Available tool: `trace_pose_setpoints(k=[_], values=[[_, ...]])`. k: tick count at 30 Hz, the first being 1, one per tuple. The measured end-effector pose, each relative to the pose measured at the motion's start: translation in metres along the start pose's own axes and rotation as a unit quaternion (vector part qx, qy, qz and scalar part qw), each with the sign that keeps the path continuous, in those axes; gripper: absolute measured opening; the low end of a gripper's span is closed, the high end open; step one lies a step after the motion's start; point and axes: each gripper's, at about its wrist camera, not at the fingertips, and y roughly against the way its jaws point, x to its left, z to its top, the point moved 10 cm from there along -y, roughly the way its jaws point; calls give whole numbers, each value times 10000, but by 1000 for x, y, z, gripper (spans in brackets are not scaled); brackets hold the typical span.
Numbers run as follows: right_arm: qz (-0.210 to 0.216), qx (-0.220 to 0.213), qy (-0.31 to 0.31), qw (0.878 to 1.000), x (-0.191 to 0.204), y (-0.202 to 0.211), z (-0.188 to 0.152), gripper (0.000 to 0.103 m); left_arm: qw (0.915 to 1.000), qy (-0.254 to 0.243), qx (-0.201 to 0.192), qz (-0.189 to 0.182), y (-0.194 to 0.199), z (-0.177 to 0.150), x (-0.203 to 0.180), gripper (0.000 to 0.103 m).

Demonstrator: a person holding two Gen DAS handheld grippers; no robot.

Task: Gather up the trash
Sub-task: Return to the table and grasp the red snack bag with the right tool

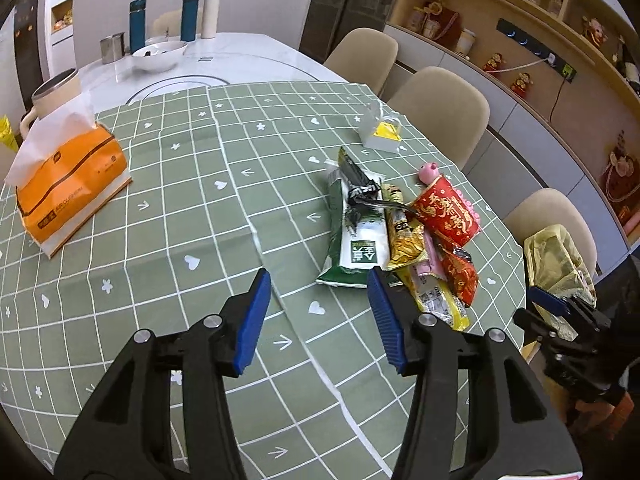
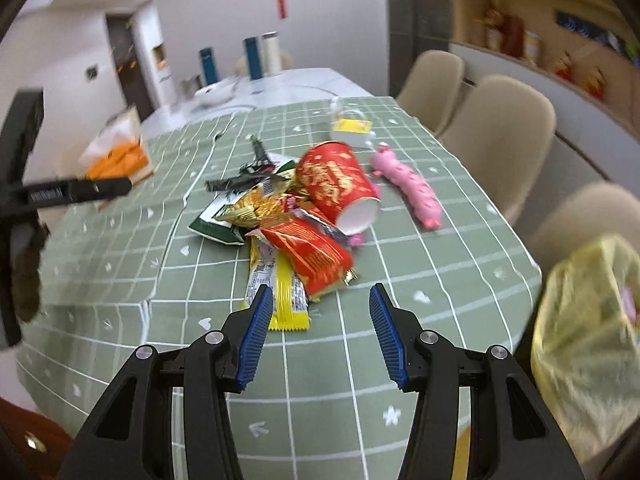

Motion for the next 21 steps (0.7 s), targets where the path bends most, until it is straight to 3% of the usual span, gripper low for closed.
trace_pose_setpoints(k=[4, 8, 14, 15, 18, 21], values=[[272, 68, 515, 9983, 11, -19, 12, 48, 9999, 83, 100, -16, -8, -3, 5, 48], [176, 166, 1062, 9941, 14, -44, 22, 48, 9997, 104, 205, -47, -17, -3, 5, 48], [76, 544, 1099, 9924, 5, -84, 25, 47, 9995, 66, 292, -134, -26, 1, 3, 48], [93, 652, 1015, 9927, 5, -87, 24, 38, 9994, 35, 304, -155, -27, 1, 2, 48], [207, 741, 895, 9930, 11, -80, 21, 26, 9991, -1, 344, -240, -33, 2, 2, 48], [265, 606, 594, 9960, 14, -57, 23, 23, 9985, 12, 376, -404, -40, 3, -1, 49]])
